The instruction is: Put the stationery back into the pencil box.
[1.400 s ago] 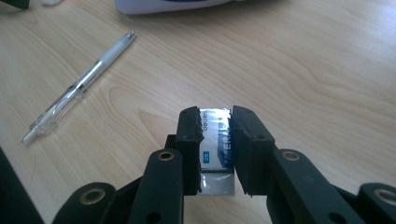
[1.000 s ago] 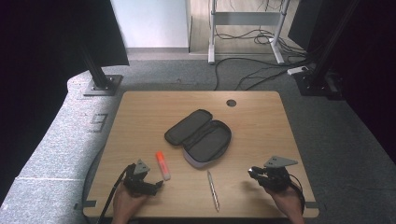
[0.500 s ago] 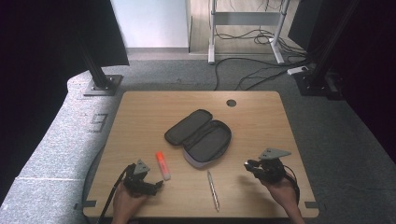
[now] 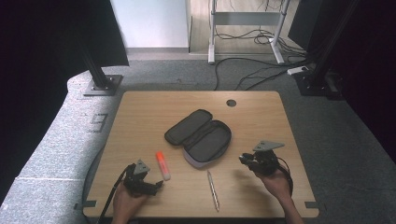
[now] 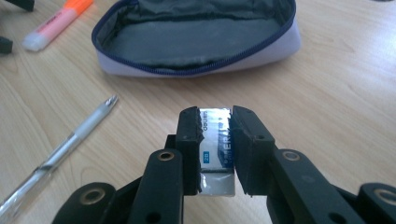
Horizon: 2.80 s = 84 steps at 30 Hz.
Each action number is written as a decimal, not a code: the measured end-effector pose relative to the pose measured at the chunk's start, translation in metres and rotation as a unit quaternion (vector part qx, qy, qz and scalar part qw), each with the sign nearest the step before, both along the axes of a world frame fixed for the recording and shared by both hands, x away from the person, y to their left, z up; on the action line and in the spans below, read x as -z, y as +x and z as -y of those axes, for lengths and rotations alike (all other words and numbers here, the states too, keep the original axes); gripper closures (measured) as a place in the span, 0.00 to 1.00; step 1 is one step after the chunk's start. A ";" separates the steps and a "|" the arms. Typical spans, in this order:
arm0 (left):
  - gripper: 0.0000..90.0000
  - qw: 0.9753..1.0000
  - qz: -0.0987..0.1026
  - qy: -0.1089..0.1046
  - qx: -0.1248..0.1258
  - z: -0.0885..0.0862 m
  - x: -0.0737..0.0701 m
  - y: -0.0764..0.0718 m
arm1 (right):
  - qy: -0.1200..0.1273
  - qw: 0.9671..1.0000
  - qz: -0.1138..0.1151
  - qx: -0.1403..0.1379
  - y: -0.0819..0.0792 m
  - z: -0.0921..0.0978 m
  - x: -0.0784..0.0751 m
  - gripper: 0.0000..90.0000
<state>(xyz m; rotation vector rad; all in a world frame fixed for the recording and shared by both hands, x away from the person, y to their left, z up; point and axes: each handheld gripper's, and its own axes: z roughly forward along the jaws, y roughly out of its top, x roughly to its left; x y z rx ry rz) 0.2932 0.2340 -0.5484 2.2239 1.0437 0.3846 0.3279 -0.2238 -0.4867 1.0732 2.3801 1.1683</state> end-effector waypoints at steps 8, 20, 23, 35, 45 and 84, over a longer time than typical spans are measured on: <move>0.00 1.000 0.000 0.000 0.000 0.000 0.000 0.000 | -0.003 1.000 0.007 -0.003 0.013 -0.010 -0.006 0.80; 0.00 1.000 0.000 0.000 0.000 0.000 0.000 0.000 | -0.004 1.000 0.010 -0.010 0.032 -0.022 -0.013 0.80; 0.00 1.000 0.000 0.000 0.000 0.000 0.000 0.000 | -0.005 1.000 0.010 -0.013 0.035 -0.025 -0.013 0.80; 0.00 1.000 0.000 0.000 0.000 0.000 0.000 0.000 | -0.014 1.000 0.016 -0.017 0.050 -0.039 -0.017 0.80; 0.00 1.000 0.000 0.000 0.000 0.000 0.000 0.000 | -0.026 0.999 0.018 -0.017 0.064 -0.050 -0.019 0.80; 0.00 1.000 0.000 0.001 0.001 0.000 0.000 0.000 | -0.063 0.998 0.027 -0.004 0.123 -0.081 -0.003 0.80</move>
